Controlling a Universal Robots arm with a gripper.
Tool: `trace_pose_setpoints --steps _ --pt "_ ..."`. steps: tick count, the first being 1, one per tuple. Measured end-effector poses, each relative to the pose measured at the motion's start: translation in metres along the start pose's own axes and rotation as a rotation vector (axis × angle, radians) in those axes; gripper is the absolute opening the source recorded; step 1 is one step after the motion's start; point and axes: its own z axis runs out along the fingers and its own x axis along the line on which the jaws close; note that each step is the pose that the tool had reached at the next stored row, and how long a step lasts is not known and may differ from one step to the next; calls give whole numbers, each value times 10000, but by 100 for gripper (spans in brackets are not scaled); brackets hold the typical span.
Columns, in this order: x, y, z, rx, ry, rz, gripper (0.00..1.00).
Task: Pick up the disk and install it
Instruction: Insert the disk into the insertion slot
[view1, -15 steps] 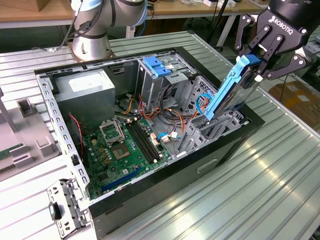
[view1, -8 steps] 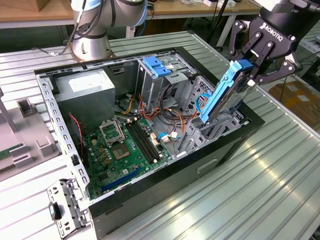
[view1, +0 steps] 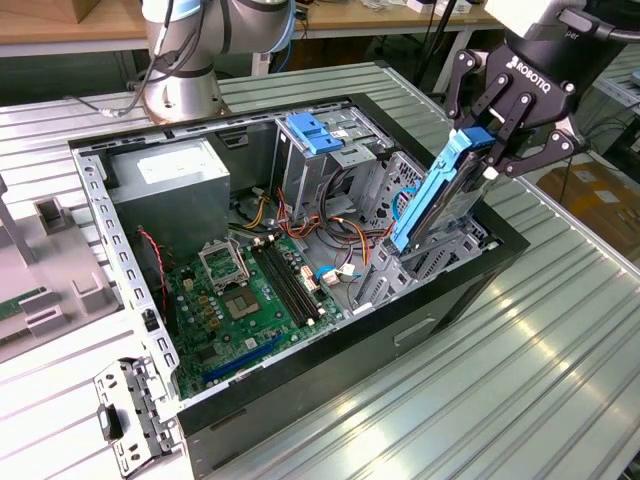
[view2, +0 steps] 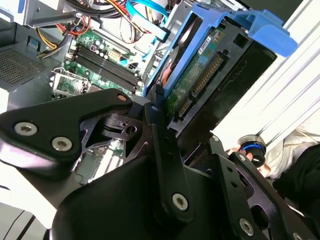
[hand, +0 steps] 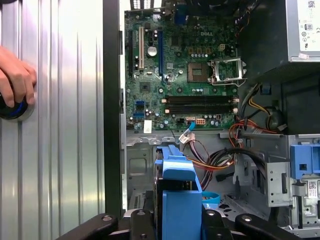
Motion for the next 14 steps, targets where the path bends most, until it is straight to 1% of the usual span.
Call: trace_pose_setpoints --steps 4,8,10,12,14 --pt "-11 4 35 0 -7 0 36" --pt "-36 2 84 0 -16 0 36" --pt "-58 1 118 -1 -23 -1 36" --pt "-57 -1 159 -1 -15 0 36" --pt "-55 -3 192 0 -27 -1 36"
